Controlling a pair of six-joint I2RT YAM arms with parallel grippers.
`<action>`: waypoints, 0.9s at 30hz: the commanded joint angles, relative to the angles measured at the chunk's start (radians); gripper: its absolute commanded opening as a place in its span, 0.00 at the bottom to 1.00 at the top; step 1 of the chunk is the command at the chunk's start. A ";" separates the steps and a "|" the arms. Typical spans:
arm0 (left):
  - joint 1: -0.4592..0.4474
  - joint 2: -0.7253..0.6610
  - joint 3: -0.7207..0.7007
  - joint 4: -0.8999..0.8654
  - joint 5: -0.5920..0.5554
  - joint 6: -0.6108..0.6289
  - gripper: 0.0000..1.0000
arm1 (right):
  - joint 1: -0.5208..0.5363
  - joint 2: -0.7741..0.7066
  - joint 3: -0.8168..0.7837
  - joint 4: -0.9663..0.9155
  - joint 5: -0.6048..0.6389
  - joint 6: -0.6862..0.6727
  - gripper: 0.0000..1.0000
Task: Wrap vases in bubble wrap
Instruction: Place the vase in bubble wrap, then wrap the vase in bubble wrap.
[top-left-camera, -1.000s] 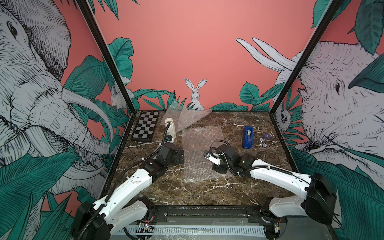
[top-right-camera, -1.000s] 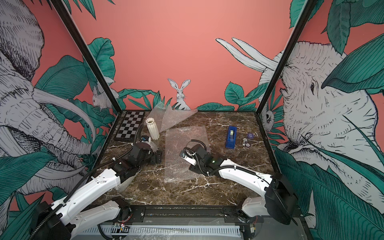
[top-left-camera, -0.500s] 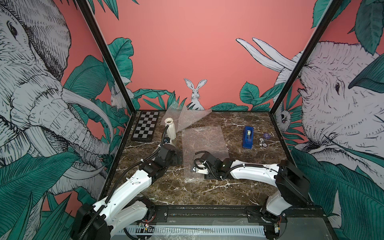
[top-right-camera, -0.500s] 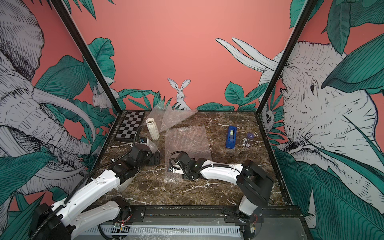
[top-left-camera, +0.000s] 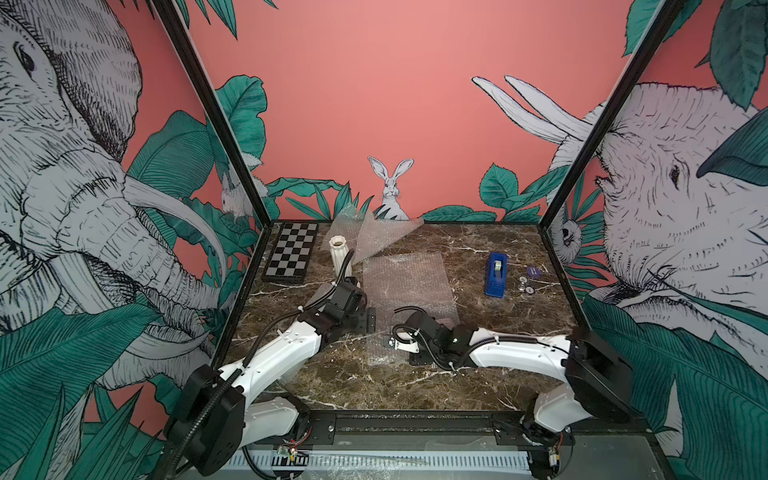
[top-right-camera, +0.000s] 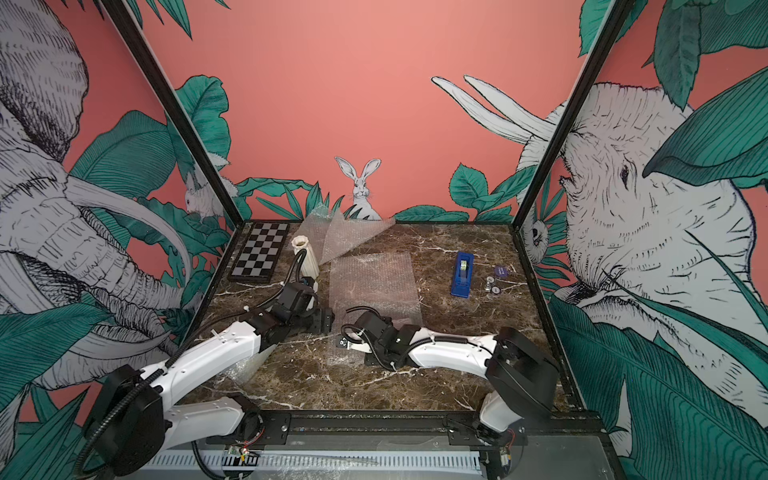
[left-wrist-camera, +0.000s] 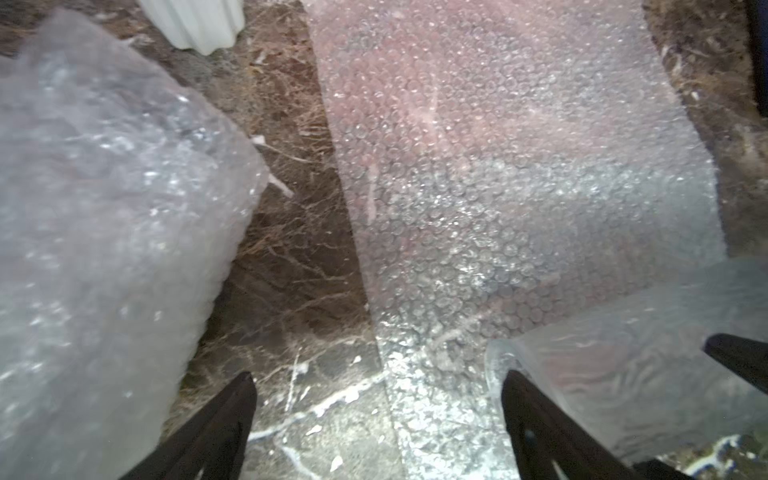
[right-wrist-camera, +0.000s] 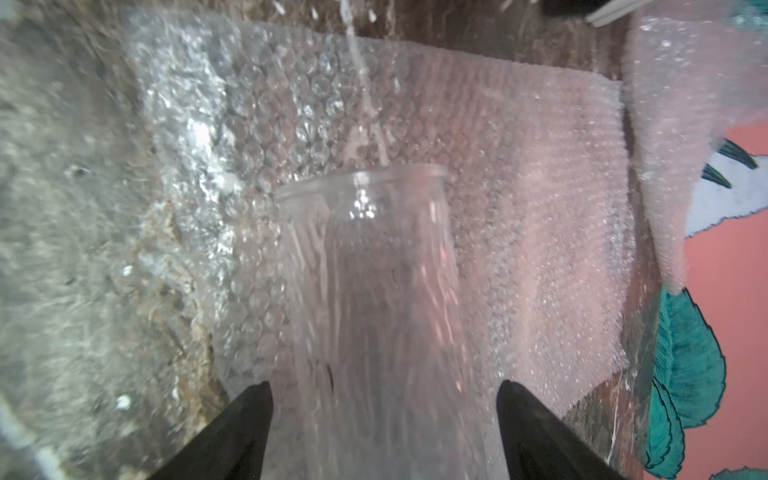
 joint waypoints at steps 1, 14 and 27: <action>-0.022 0.018 0.044 0.032 0.052 0.011 0.92 | 0.007 -0.110 -0.037 0.015 -0.005 0.060 0.87; -0.087 0.294 0.265 -0.081 -0.011 0.017 0.92 | 0.108 -0.204 -0.172 -0.044 0.049 0.201 0.55; -0.087 0.460 0.435 -0.102 0.063 0.092 0.92 | 0.121 0.050 -0.109 -0.064 0.179 0.156 0.42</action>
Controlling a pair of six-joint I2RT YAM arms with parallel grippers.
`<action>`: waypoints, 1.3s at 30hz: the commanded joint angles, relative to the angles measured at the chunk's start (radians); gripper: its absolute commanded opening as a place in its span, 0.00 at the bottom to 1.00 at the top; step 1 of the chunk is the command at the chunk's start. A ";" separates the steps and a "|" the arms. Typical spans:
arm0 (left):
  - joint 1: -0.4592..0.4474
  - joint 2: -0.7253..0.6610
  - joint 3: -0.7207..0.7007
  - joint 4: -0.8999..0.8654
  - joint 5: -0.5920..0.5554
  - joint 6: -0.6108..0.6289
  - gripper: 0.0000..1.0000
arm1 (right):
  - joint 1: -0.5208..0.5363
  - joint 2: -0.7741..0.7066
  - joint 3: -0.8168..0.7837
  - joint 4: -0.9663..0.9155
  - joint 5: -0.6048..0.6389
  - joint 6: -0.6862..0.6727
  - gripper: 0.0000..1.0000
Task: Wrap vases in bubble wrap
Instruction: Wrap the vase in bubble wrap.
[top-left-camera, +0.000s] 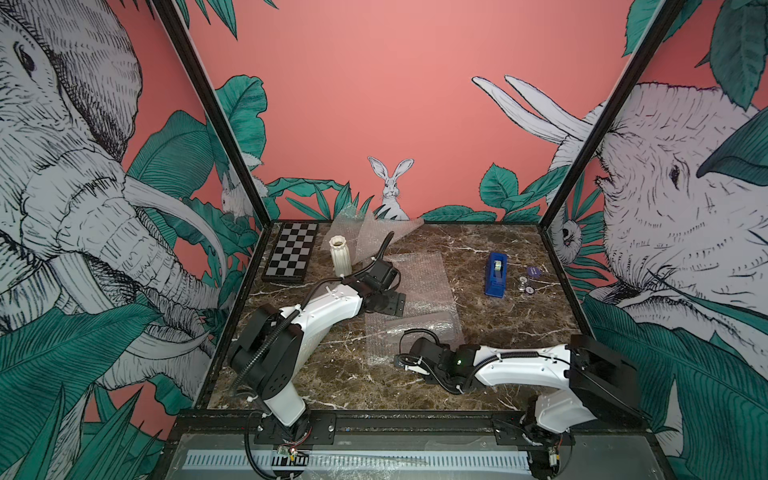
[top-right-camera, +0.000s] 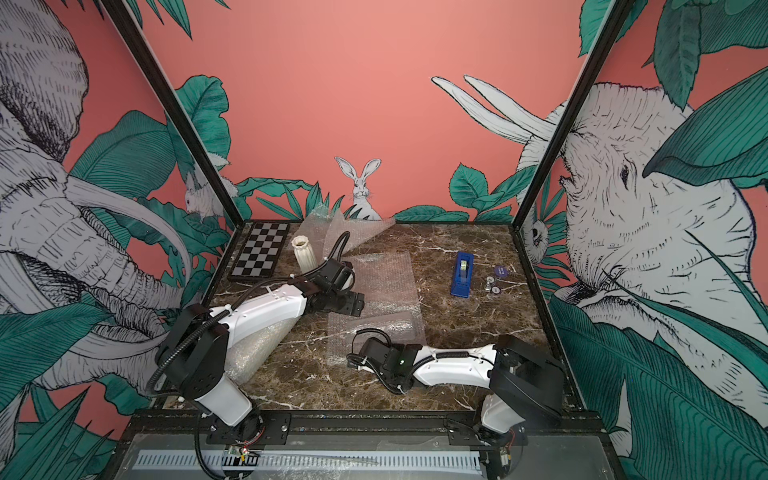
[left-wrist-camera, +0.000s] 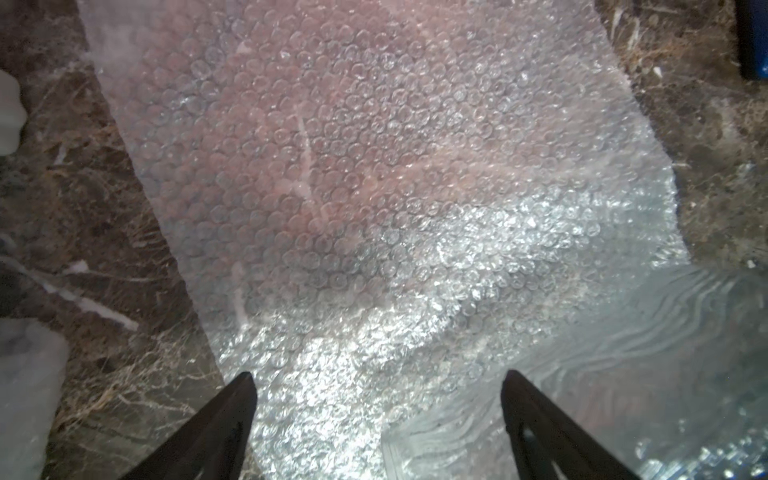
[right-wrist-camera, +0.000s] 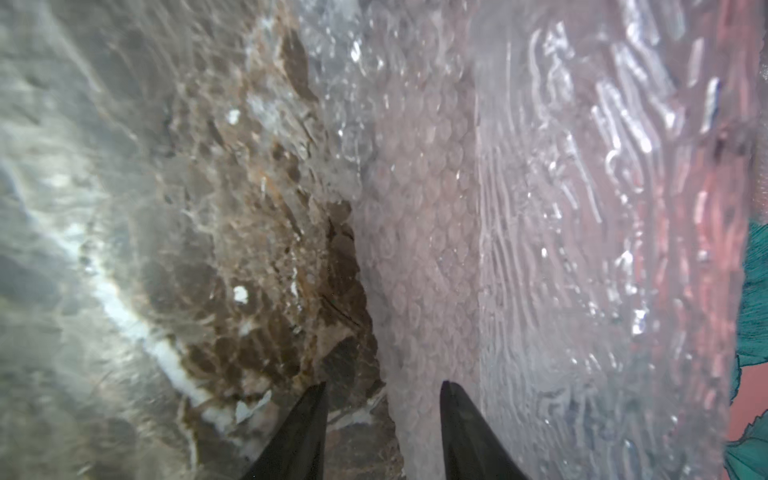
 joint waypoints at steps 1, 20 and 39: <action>0.001 0.032 0.051 -0.045 0.017 0.028 0.92 | 0.005 0.031 0.018 0.011 0.057 -0.018 0.39; -0.042 0.174 0.176 -0.092 0.036 0.067 0.91 | 0.001 -0.064 -0.015 0.124 0.177 -0.057 0.00; -0.043 0.216 0.199 -0.083 0.048 0.095 0.88 | -0.092 -0.032 0.063 0.198 0.183 -0.063 0.00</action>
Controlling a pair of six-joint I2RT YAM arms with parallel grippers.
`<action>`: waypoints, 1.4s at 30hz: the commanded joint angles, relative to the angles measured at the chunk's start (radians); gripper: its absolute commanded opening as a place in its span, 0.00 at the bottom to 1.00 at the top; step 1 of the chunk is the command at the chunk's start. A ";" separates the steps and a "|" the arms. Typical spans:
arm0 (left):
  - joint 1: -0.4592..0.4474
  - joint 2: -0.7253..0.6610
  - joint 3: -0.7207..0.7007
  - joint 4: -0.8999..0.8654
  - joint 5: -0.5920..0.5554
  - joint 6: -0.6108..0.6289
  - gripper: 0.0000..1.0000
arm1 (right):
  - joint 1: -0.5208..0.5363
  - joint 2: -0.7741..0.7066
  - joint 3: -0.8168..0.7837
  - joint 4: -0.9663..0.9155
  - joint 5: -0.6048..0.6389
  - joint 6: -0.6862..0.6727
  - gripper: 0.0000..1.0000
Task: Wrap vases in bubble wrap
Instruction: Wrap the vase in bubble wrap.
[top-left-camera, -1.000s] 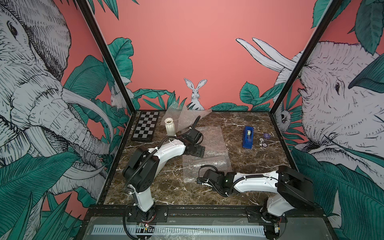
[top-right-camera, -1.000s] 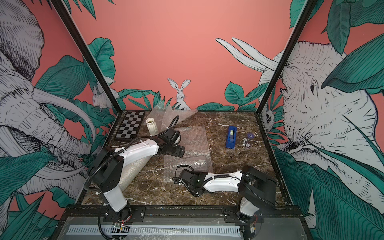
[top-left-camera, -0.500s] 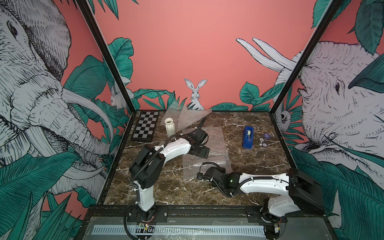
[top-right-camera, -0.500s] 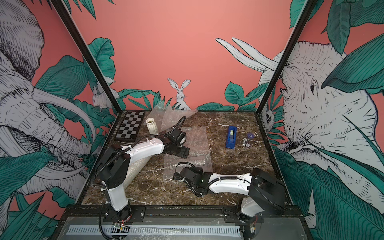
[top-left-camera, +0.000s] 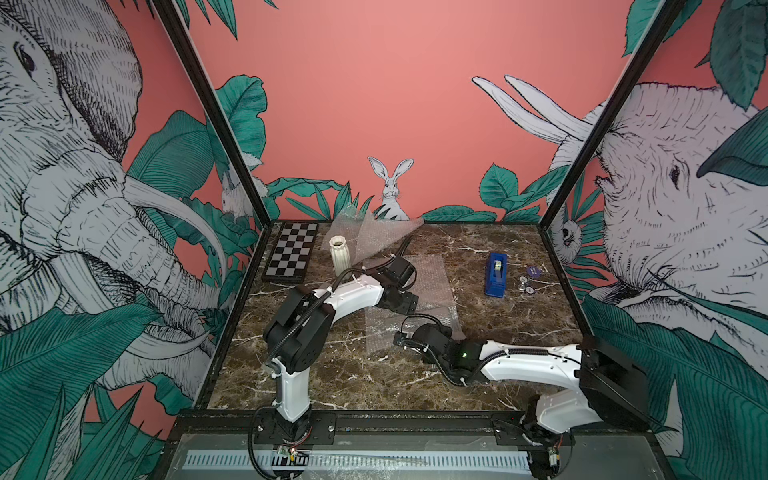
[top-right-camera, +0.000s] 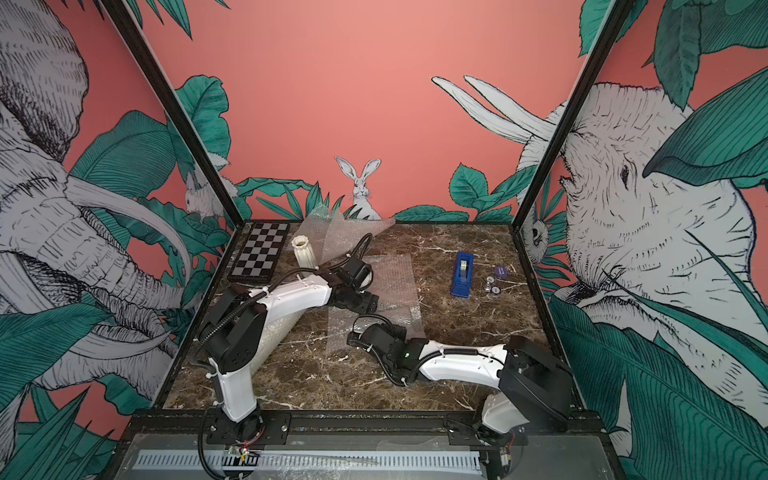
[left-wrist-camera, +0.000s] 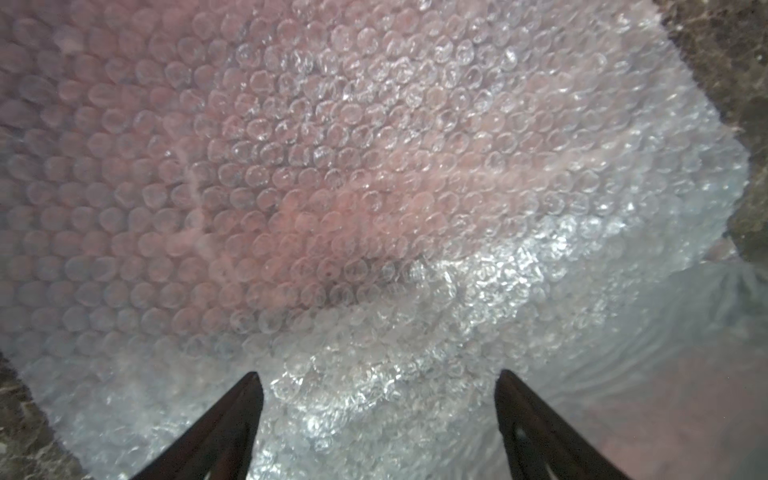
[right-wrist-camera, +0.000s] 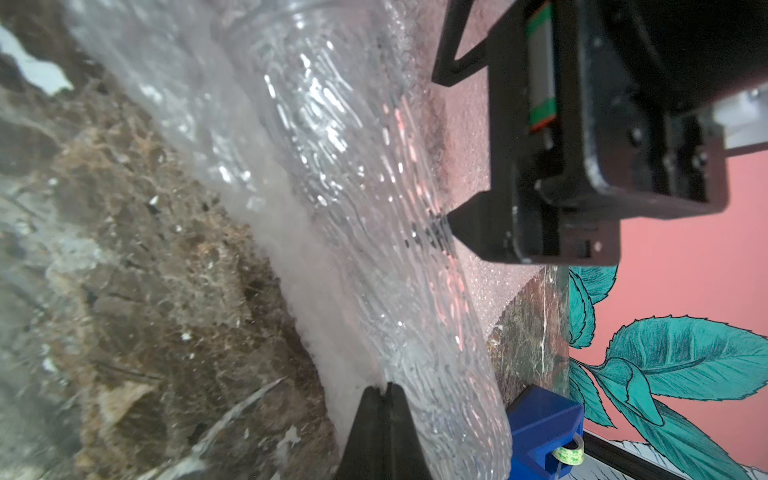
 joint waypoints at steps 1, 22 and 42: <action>-0.002 0.000 0.022 -0.025 0.003 0.020 0.88 | -0.025 0.030 0.047 0.042 -0.004 -0.008 0.00; 0.001 0.012 0.043 -0.020 -0.025 0.026 0.87 | -0.148 0.076 0.065 0.097 -0.088 0.058 0.24; 0.077 -0.234 -0.037 0.003 -0.130 0.011 0.90 | -0.227 0.118 0.069 0.117 -0.204 0.097 0.25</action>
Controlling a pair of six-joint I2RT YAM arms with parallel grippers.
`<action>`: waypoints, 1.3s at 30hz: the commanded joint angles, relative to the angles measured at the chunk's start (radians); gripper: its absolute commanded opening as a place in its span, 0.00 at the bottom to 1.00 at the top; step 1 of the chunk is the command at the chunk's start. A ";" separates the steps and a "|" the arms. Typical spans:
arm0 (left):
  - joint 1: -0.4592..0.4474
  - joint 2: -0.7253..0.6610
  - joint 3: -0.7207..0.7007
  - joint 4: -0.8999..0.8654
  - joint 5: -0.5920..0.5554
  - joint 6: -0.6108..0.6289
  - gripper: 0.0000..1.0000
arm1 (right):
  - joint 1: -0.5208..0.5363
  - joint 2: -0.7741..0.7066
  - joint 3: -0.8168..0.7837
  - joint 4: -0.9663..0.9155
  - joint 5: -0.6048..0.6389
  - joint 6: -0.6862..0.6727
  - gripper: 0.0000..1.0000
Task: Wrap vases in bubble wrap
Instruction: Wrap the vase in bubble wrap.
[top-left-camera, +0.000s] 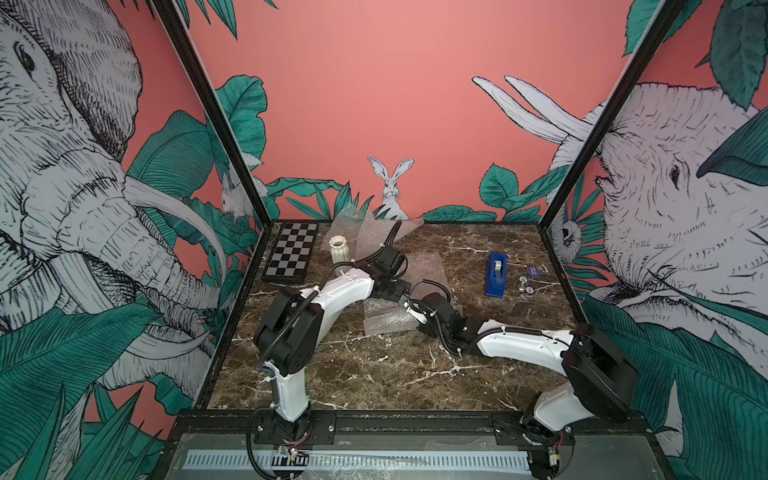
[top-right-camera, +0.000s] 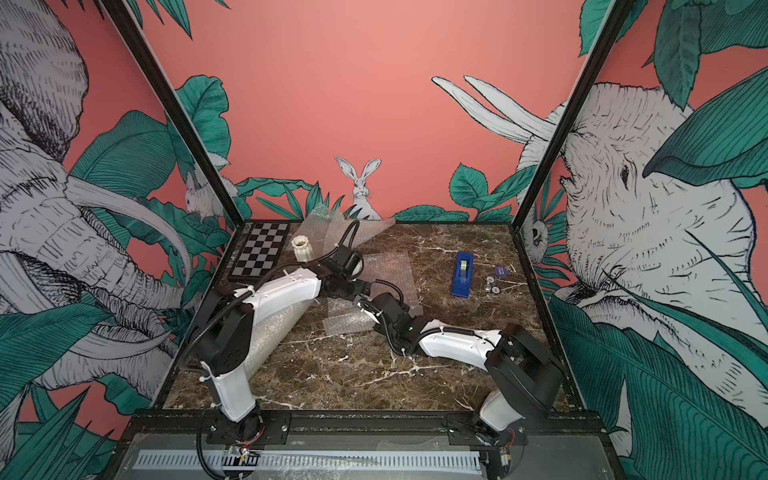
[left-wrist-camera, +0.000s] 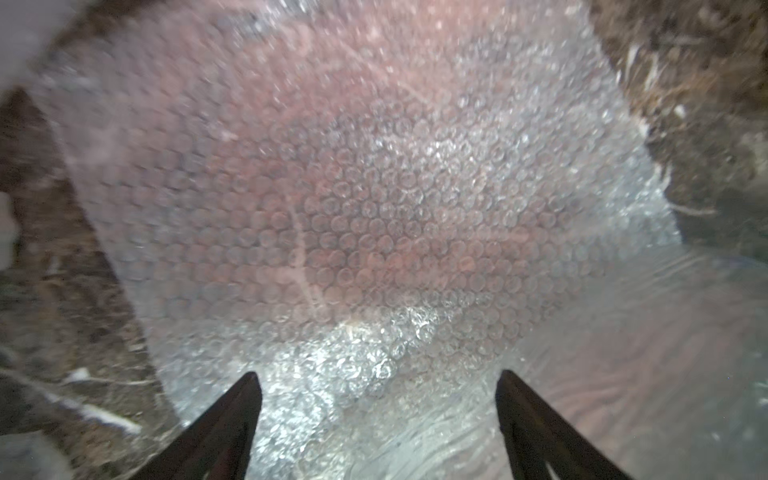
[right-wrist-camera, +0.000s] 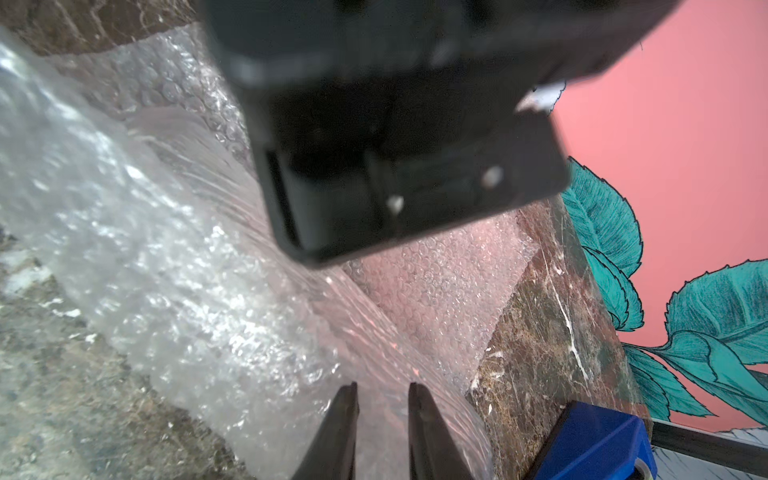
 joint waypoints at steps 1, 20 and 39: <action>0.003 -0.172 -0.077 0.013 -0.076 0.009 0.91 | -0.014 0.047 0.004 -0.070 -0.030 0.009 0.25; -0.033 -0.538 -0.532 0.280 -0.082 -0.152 0.88 | -0.051 0.114 0.061 -0.088 -0.018 0.055 0.28; -0.077 -0.280 -0.431 0.222 -0.089 -0.219 0.90 | -0.116 0.168 0.134 -0.111 -0.111 0.085 0.29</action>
